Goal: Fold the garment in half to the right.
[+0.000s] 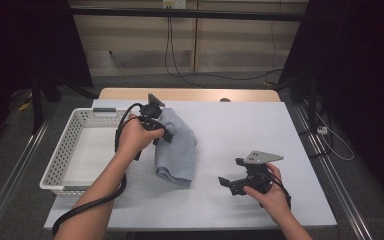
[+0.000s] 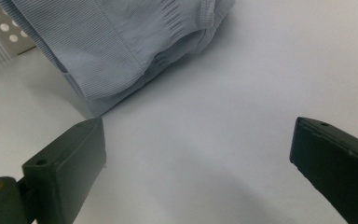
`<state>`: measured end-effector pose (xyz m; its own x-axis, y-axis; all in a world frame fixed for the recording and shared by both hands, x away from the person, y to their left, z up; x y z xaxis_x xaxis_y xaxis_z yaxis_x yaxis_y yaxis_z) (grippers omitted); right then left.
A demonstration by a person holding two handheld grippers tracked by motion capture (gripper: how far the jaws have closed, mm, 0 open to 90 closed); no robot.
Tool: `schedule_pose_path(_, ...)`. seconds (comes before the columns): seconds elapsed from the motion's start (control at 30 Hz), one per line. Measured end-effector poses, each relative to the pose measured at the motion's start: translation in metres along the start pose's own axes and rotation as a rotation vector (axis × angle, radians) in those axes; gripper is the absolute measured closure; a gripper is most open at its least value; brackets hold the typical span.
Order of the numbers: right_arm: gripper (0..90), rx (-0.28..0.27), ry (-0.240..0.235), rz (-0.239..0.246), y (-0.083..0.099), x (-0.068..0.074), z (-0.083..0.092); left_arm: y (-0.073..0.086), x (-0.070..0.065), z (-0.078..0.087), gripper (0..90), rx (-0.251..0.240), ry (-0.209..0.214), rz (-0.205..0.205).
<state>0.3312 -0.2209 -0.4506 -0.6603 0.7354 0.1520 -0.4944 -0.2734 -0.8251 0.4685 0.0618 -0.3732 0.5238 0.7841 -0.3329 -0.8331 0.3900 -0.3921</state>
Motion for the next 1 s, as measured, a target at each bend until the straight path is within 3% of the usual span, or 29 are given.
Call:
schedule_pose_path(0.5,2.5,0.000,0.007,0.001,0.001,-0.001,0.001,-0.008,0.000,0.025,74.0,0.014,-0.016,-0.025)
schedule_pose_path(1.0,2.4,0.004,0.002,0.002,0.001,-0.002,-0.001,-0.008,0.005,0.036,74.0,0.031,-0.024,-0.030)
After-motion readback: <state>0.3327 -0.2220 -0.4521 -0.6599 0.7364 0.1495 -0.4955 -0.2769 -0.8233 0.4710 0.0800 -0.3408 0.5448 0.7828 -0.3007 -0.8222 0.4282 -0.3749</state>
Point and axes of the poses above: each handheld gripper's, and its own axes: z roughly backward along the jaws, y roughly out of its underside, x roughly to its left, the point moved 3 cm from there along -z, roughly forward along the jaws
